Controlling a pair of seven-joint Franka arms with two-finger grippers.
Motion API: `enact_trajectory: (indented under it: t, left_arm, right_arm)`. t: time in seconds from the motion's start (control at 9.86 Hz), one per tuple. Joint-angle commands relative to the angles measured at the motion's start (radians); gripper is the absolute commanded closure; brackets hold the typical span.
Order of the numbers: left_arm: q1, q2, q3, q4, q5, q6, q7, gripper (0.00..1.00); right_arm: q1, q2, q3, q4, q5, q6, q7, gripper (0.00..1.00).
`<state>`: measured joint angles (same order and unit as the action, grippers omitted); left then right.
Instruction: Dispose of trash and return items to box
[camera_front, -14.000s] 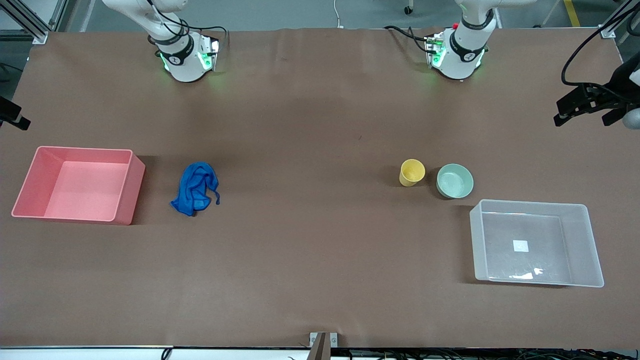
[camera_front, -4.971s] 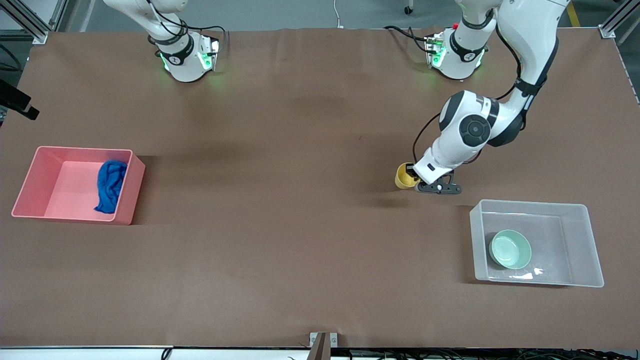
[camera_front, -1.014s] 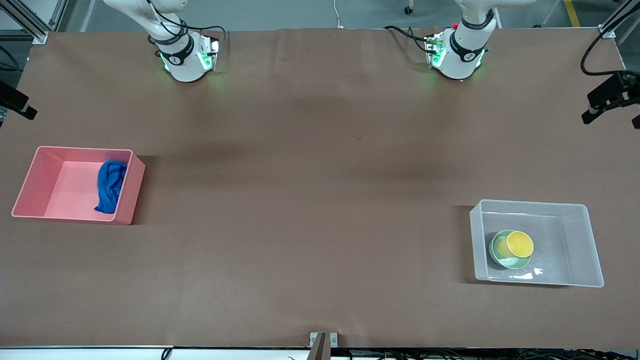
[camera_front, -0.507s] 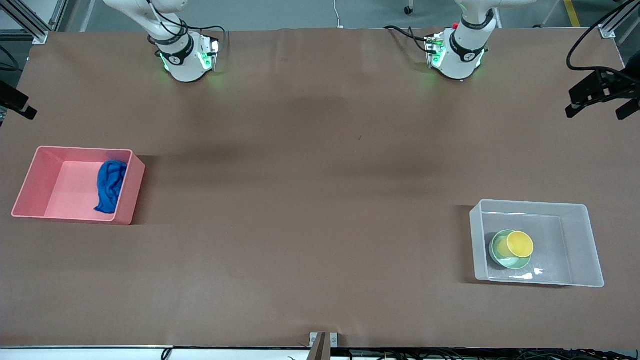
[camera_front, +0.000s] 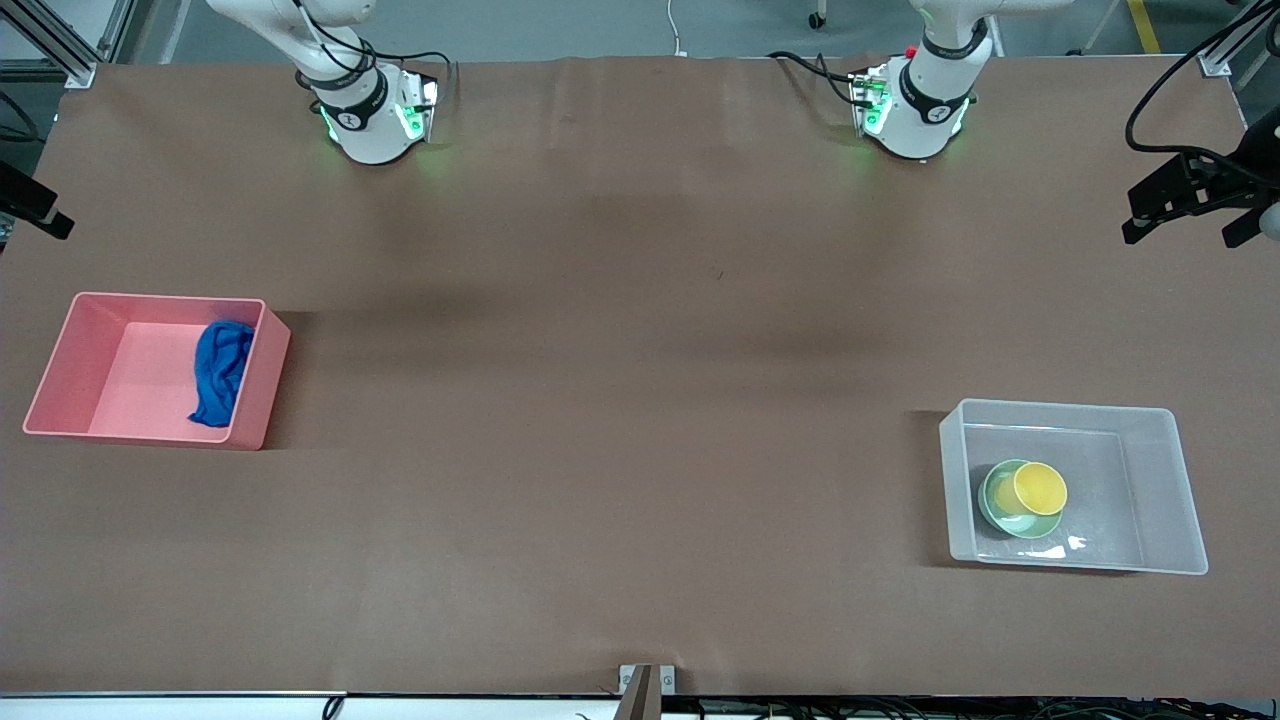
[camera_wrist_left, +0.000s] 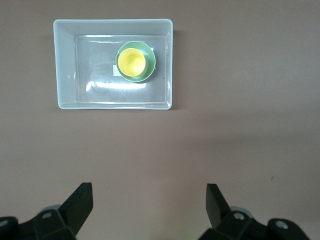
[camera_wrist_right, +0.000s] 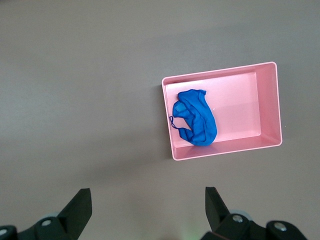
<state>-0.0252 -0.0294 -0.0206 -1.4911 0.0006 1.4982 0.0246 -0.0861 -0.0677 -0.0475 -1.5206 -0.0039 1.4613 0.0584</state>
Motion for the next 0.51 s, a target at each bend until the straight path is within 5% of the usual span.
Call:
enact_trajectory:
  t: [0.0, 0.41]
  left_arm:
    - [-0.001, 0.010, -0.002, -0.012, 0.016, -0.016, -0.028, 0.00]
    - [0.004, 0.009, -0.004, -0.011, 0.019, -0.016, -0.054, 0.00]
  right_arm:
    - [-0.009, 0.000, 0.005, 0.007, -0.010, -0.009, -0.012, 0.00]
    - [-0.009, 0.000, 0.005, 0.007, -0.010, -0.009, -0.012, 0.00]
